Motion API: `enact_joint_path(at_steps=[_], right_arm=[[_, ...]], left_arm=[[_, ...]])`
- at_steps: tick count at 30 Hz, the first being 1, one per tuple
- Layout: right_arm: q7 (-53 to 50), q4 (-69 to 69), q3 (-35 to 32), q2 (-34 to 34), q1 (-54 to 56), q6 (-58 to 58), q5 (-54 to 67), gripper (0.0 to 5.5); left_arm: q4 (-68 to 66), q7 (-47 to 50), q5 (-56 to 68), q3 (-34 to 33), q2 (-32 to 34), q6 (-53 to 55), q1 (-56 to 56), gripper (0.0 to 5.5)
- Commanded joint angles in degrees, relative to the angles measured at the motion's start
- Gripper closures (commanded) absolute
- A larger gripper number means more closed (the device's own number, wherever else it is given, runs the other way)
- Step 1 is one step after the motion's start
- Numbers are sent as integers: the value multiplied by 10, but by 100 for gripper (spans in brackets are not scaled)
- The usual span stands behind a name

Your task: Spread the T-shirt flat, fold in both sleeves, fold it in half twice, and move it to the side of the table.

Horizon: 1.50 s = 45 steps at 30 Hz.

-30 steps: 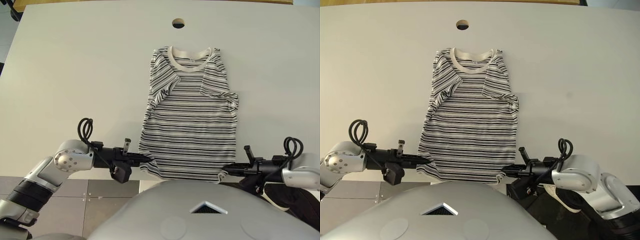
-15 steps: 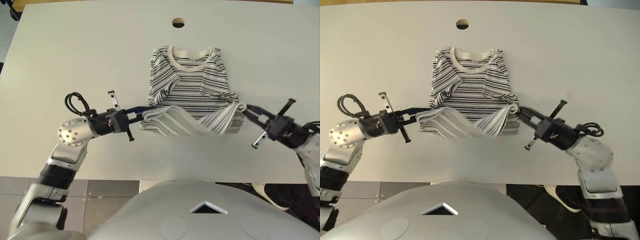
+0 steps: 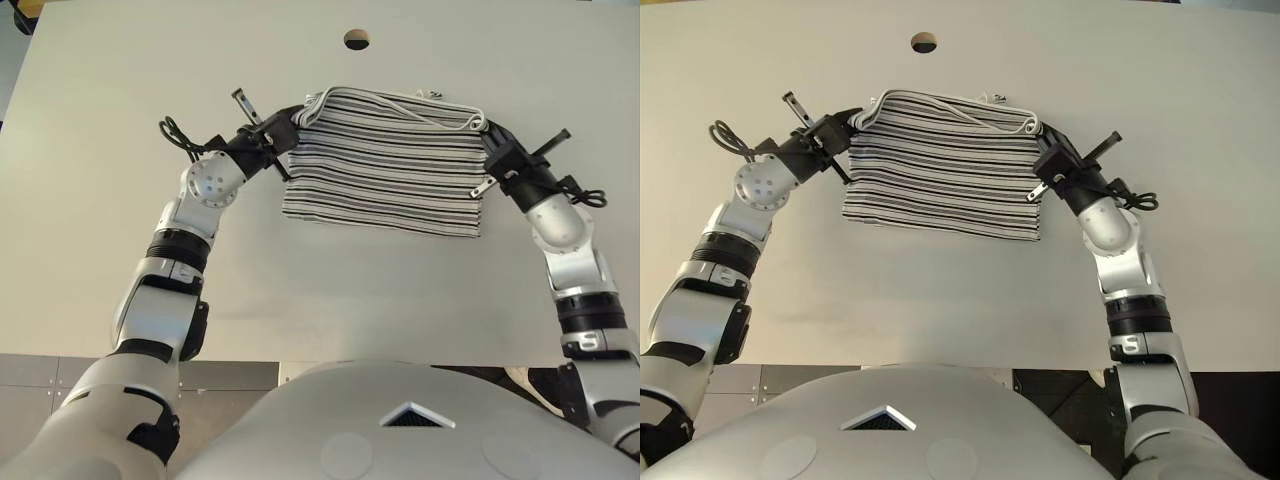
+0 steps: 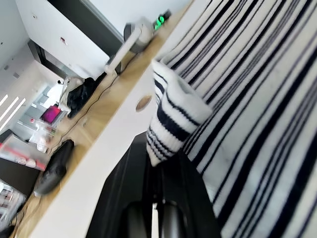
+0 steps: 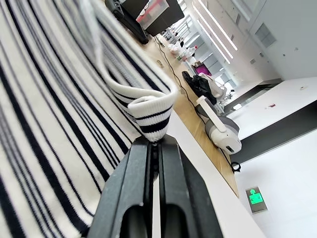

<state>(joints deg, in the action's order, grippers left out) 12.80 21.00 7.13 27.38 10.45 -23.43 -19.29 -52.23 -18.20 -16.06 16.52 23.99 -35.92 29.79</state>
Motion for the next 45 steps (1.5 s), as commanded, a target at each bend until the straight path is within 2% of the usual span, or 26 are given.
enact_joint_path(at_steps=[1,4,14,16,18,21,24,26,29,34,38,40,45], right_arm=[[-33,70,14,-10,61,4,-30,538],[-50,122,28,-15,102,1,-47,529],[-106,270,41,-22,171,-14,-61,364],[-113,269,44,-16,168,-24,-63,361],[-102,166,40,16,111,-42,-67,361],[-13,-88,30,96,-42,-58,-48,361],[58,-223,16,155,-145,-36,-40,361],[93,-245,29,173,-168,-25,-56,361],[133,-216,69,177,-146,-9,-108,361],[160,-146,121,179,-74,-10,-180,361],[173,-183,130,193,-96,-17,-180,361],[200,-228,129,228,-134,-40,-156,361],[267,-315,112,307,-199,-63,-93,361]], left_arm=[[-82,39,-40,16,-16,-11,42,540],[-117,54,-51,20,-25,-7,52,540],[-181,115,-32,-19,-57,45,94,391],[-189,127,-31,-27,-57,54,99,349],[-190,156,-35,-31,-41,60,93,317],[-173,225,-50,-38,4,52,53,282],[-122,285,-45,-56,31,29,10,242],[-68,330,-25,-87,32,16,-20,211],[34,370,-8,-122,17,21,-69,174],[231,351,13,-144,-14,71,-151,86],[339,331,11,-151,-23,102,-203,24],[370,315,10,-148,-24,107,-223,3],[397,293,6,-143,-35,113,-238,3]])
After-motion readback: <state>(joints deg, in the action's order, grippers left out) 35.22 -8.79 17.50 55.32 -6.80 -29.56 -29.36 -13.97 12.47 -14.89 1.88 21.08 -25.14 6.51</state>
